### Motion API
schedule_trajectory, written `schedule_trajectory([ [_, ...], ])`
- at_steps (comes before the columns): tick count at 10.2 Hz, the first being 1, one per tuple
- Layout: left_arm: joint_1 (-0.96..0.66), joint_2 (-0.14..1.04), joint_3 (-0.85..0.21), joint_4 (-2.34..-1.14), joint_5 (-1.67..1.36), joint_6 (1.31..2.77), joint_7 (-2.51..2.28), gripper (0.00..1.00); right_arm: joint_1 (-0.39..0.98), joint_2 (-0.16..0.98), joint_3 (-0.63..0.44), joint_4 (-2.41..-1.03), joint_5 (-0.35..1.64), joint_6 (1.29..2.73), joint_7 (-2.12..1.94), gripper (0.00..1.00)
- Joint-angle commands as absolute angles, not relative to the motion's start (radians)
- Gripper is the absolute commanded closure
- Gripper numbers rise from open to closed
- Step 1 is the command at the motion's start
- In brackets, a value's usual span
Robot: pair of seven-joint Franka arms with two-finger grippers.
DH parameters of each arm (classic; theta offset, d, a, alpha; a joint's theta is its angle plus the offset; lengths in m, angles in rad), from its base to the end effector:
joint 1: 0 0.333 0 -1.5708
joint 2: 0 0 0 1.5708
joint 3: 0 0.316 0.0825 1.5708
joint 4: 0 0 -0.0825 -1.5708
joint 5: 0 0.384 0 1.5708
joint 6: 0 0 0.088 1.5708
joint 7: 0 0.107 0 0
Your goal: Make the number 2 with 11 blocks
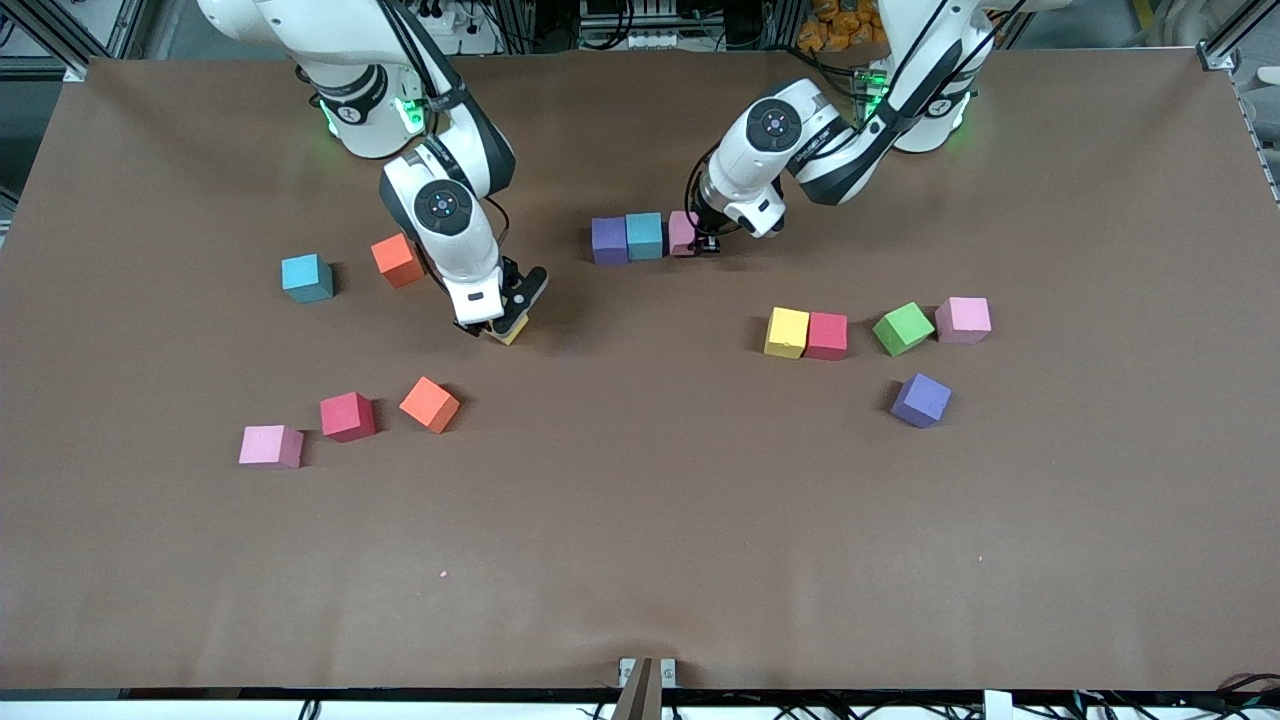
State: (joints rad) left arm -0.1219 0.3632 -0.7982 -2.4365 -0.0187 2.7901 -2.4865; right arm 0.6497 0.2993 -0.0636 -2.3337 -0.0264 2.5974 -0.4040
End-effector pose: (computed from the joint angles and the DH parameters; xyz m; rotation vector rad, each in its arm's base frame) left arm 0.2912 -0.4058 0.2120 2.0942 2.2210 -0.4195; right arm 0.4295 0.2847 0.2056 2.7143 1.5101 -0.0499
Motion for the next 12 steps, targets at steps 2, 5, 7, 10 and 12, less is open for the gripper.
schedule_trajectory([
  [2, -0.143, 0.376, -0.758, -2.431, 0.064, 2.806, -2.493, 0.49, 0.646, 0.284, -0.051, -2.249, -0.009, 2.496, -0.388, 0.49],
  [5, -0.207, 0.394, -0.715, -2.415, 0.064, 2.806, -2.496, 0.49, 0.664, 0.29, -0.046, -2.208, 0.08, 2.468, -0.368, 0.48],
  [7, -0.216, 0.394, -0.71, -2.411, 0.064, 2.806, -2.511, 0.49, 0.666, 0.293, -0.046, -2.191, 0.08, 2.441, -0.365, 0.48],
  [10, -0.216, 0.405, -0.71, -2.395, 0.064, 2.806, -2.519, 0.49, 0.67, 0.293, -0.046, -2.187, 0.081, 2.441, -0.36, 0.48],
  [12, -0.235, 0.411, -0.701, -2.395, 0.064, 2.806, -2.525, 0.48, 0.669, 0.293, -0.048, -2.174, 0.081, 2.434, -0.362, 0.48],
])
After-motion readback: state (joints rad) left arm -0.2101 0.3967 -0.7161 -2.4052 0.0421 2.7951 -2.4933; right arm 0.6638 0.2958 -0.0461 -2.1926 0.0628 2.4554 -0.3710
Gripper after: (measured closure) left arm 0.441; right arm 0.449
